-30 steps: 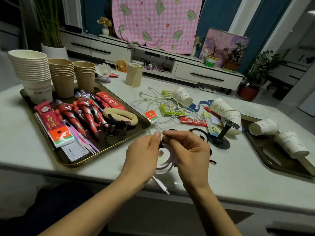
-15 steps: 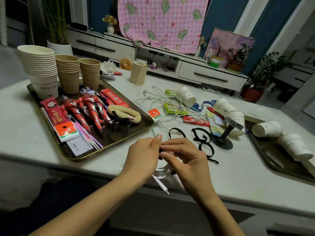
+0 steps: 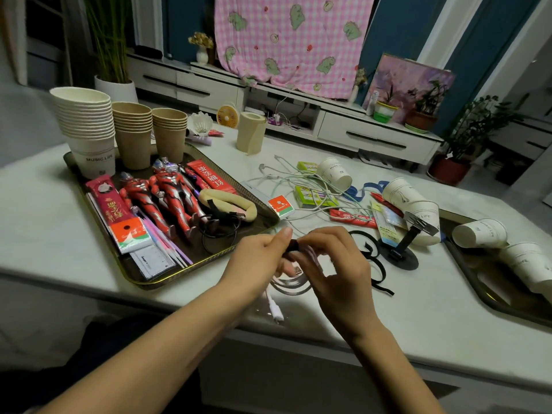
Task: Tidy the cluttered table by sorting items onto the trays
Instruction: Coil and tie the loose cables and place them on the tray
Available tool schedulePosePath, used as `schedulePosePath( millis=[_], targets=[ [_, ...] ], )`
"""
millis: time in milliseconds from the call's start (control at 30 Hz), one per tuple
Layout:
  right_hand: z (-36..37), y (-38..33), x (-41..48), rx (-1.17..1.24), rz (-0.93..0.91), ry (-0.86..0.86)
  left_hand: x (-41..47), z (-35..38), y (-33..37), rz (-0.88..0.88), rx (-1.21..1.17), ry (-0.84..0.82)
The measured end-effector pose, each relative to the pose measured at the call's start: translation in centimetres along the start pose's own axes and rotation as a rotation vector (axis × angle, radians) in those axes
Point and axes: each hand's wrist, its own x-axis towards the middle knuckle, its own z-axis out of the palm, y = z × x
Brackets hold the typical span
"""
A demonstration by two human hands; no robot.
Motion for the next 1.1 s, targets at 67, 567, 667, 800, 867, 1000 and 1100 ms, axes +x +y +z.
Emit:
schedulePosePath(
  millis=[67,567,667,800,867,1000,1100],
  targets=[
    [0.8,-0.5,0.3,0.204,0.206,-0.017,0.2,-0.3,0.3,0.002,-0.088,0.055],
    [11.8,-3.3,9.5,0.267,0.331,-0.088,3.9,-8.1,0.4,0.333,0.353,0.620],
    [14.0,-1.8,8.8,-0.041,0.371,-0.223,4.1,-9.3,-1.4,0.351,0.791,0.474],
    [15.4,-0.6,7.3,-0.369,0.279,-0.264,4.5,-10.1,-4.0,0.225,1.329,0.243],
    [15.3,-0.2,7.4,-0.332,0.295,-0.331,4.7,-10.3,-4.3,0.146,1.355,0.186],
    [13.2,0.2,7.5,-0.119,0.287,-0.323,4.9,-10.5,-4.2,0.074,1.304,0.123],
    [10.5,1.5,7.5,0.024,0.338,-0.211,4.6,-11.0,-3.6,0.061,1.312,0.143]
  ],
)
